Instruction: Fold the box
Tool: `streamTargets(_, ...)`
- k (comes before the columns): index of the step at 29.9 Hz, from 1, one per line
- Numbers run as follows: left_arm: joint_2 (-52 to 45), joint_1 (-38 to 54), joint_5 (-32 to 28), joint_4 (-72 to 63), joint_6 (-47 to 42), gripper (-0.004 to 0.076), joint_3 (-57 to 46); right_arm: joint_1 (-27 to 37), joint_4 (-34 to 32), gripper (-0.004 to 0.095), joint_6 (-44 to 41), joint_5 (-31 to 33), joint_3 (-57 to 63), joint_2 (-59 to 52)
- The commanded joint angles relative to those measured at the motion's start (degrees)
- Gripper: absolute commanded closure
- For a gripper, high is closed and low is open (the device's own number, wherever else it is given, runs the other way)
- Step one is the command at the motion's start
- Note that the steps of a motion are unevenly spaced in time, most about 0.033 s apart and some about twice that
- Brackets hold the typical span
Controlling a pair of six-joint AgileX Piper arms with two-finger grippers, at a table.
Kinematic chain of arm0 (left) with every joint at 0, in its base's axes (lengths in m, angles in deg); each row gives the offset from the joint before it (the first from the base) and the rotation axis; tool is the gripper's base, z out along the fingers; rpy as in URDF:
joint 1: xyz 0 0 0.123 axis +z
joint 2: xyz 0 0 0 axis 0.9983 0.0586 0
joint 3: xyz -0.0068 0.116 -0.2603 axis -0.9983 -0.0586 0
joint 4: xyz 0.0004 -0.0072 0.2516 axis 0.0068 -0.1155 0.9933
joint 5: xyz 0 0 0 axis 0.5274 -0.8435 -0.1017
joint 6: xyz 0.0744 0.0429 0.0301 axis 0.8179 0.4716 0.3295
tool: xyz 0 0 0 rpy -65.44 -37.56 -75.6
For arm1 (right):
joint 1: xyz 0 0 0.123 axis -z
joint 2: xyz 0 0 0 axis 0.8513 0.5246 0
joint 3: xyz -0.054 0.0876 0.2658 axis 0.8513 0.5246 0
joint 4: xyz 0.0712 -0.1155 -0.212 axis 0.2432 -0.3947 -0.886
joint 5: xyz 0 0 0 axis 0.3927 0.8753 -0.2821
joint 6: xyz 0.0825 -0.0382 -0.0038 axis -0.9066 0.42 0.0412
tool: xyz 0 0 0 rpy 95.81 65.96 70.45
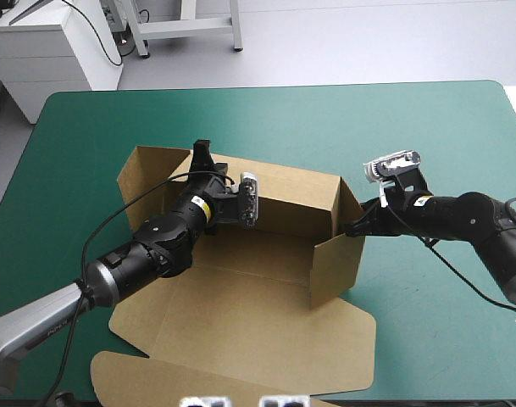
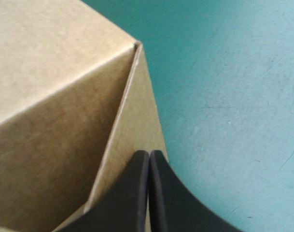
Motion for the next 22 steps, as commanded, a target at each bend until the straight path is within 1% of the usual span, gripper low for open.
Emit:
streamTargets(1,-1.04,-0.13,2.68,-1.21,-1.47,0.0732,1.01,0.18,2.06,0.0928,0.78,1.84,-1.08,-2.32)
streamTargets(4,0.74,-0.13,5.84,-0.94,-1.47,0.0732,1.70,0.18,2.76,0.0928,1.85,1.76,-0.11,-2.32)
streamTargets(6,2.52,-0.13,9.29,-0.94,-1.91,0.0732,2.81,0.18,6.13,0.0928,5.53,0.93,1.29,-2.32)
streamTargets(9,4.51,-0.13,11.21,-1.06,-3.85,0.0732,4.81,0.18,12.47,0.0928,14.26,0.55,3.45,-2.32)
streamTargets(13,5.21,-0.13,8.70,-1.15,-4.63,0.0732,6.38,0.18,20.91,0.0928,28.62,-2.29,6.47,-2.32)
streamTargets(16,5.21,-0.13,8.46,-0.76,-4.63,0.0732,6.90,0.18,21.08,0.0927,29.81,-4.60,6.71,-2.20)
streamTargets(18,5.21,-0.01,9.37,-0.59,-4.55,0.0732,6.90,0.18,20.45,0.0912,30.42,-4.60,6.71,-2.20)
streamTargets(20,5.21,-0.01,9.96,-0.59,-4.55,0.0732,6.90,0.18,18.09,0.0863,30.41,-3.79,6.71,-2.31)
streamTargets(22,5.21,0.11,10.27,-0.59,-4.55,0.0732,6.90,0.18,14.27,0.0741,29.75,-2.01,6.71,-2.31)
